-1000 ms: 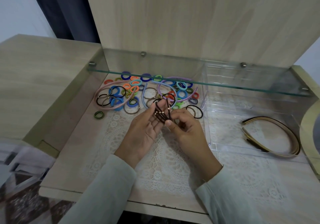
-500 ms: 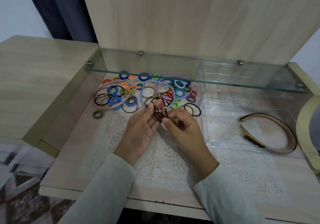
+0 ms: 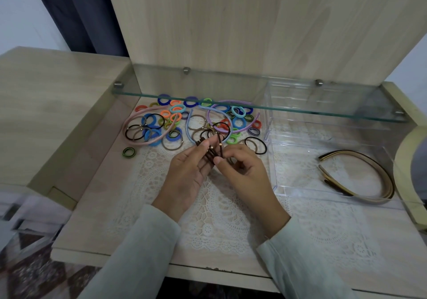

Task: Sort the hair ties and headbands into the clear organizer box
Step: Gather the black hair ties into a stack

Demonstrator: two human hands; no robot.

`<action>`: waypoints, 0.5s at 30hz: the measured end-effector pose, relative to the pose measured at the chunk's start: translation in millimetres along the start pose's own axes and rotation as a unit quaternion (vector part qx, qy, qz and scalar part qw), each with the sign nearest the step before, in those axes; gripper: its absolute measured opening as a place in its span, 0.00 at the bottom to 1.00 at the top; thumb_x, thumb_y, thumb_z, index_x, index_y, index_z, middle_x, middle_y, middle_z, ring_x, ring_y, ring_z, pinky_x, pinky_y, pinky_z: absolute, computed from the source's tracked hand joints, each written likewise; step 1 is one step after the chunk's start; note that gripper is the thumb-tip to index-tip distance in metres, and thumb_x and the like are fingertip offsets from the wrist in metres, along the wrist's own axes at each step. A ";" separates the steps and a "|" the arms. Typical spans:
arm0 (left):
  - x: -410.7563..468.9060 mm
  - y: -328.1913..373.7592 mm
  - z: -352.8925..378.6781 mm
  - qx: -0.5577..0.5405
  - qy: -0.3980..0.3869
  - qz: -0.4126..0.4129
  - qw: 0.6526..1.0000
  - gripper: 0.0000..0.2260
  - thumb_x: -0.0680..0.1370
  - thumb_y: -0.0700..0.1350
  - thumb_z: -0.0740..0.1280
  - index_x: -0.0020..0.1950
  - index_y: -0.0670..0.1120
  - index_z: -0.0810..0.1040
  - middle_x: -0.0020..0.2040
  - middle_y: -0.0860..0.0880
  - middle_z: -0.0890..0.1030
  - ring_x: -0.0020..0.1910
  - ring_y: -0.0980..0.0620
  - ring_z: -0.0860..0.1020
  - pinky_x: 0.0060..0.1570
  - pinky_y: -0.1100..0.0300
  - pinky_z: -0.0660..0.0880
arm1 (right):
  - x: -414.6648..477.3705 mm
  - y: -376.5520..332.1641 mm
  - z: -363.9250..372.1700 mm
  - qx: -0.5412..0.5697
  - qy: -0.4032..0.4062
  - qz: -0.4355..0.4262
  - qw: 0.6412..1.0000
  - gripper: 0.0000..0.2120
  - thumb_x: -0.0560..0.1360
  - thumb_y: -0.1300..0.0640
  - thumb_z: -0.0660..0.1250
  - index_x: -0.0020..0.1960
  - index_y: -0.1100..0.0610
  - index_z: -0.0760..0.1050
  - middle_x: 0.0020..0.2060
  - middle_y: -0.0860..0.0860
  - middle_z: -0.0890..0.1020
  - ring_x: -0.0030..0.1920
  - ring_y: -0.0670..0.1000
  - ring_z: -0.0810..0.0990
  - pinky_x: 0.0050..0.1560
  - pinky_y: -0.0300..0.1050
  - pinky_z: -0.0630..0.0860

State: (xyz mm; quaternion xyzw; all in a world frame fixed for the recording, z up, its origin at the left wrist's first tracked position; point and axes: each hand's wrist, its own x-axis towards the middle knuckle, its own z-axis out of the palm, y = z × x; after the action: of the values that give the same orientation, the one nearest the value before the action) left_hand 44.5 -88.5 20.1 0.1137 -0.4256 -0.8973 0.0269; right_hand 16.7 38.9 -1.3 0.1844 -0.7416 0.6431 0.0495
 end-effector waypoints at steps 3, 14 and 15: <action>0.0 0.3 0.6 -0.014 0.001 -0.001 1.000 0.16 0.74 0.43 0.65 0.58 0.39 0.80 0.56 0.43 0.84 0.55 0.52 0.83 0.51 0.63 0.80 | 0.3 -1.6 -0.6 -0.001 0.006 0.001 1.000 0.05 0.71 0.48 0.70 0.43 0.49 0.80 0.43 0.43 0.79 0.50 0.53 0.77 0.52 0.58 0.74; -2.2 1.2 2.2 0.015 -0.008 -0.012 1.000 0.12 0.80 0.40 0.62 0.60 0.38 0.79 0.57 0.44 0.84 0.56 0.51 0.82 0.51 0.64 0.79 | 2.0 0.4 -2.8 -0.027 0.018 -0.018 0.999 0.04 0.72 0.52 0.69 0.44 0.51 0.80 0.44 0.46 0.79 0.50 0.54 0.77 0.53 0.51 0.74; -2.1 1.1 2.4 0.013 -0.005 -0.015 1.000 0.12 0.80 0.40 0.61 0.59 0.38 0.80 0.56 0.43 0.84 0.56 0.51 0.83 0.51 0.64 0.79 | 1.8 0.1 -2.7 -0.029 0.019 -0.020 0.999 0.04 0.73 0.51 0.69 0.44 0.50 0.80 0.43 0.46 0.79 0.50 0.53 0.77 0.52 0.51 0.74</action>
State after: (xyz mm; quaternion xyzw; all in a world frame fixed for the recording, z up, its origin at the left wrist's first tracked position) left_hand 45.9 -87.1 22.8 0.1162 -0.4356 -0.8925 0.0105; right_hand 14.6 41.2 -0.4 0.1854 -0.7548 0.6239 0.0815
